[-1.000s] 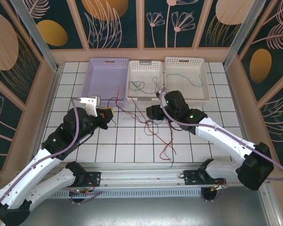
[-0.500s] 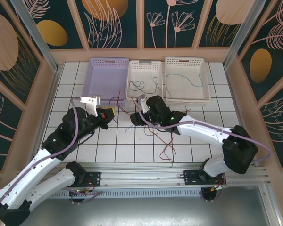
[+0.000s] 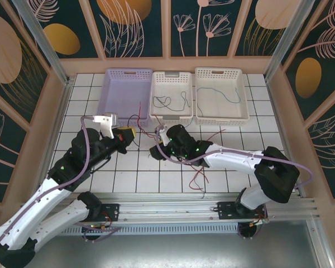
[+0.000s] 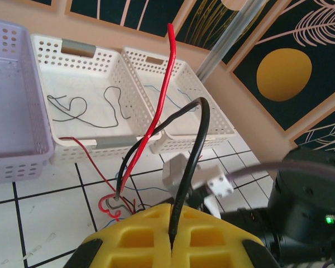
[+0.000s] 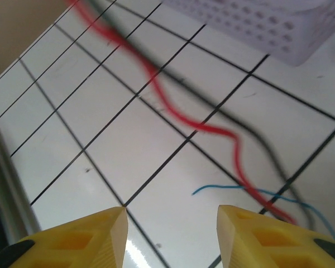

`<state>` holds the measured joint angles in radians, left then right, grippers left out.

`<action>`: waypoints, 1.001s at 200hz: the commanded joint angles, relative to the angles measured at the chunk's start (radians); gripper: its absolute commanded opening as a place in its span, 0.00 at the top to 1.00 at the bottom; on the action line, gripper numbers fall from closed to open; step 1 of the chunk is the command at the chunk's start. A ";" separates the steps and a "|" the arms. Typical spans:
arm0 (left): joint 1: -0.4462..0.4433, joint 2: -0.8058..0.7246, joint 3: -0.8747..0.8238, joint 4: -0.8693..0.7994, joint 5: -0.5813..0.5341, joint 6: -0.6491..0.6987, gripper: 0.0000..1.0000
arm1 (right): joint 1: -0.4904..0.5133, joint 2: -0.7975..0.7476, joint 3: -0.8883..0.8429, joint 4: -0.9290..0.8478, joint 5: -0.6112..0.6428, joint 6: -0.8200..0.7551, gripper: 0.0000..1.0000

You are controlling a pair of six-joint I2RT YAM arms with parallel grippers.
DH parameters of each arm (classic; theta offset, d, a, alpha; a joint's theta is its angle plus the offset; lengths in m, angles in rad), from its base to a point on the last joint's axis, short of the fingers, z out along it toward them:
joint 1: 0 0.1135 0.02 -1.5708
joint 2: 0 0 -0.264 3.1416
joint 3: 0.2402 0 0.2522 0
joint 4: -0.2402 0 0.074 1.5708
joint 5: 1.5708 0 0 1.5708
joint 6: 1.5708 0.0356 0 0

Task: Untangle the cables

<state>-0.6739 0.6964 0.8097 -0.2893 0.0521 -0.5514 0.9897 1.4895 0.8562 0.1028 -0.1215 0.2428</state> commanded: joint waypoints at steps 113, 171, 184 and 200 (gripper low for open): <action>0.005 0.001 0.000 0.033 0.022 -0.017 1.00 | 0.013 0.104 0.077 0.067 0.255 -0.026 0.54; 0.004 0.006 -0.005 0.049 0.039 -0.027 1.00 | 0.013 0.141 0.095 0.108 0.368 -0.041 0.53; 0.004 0.007 -0.005 0.053 0.040 -0.029 1.00 | 0.016 0.164 0.111 0.112 0.340 -0.045 0.56; 0.005 0.007 0.001 0.045 0.035 -0.027 1.00 | 0.015 0.175 0.118 0.115 0.301 -0.047 0.74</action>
<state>-0.6739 0.7033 0.8097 -0.2871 0.0742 -0.5663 1.0016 1.6367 0.9356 0.1726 0.1967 0.2092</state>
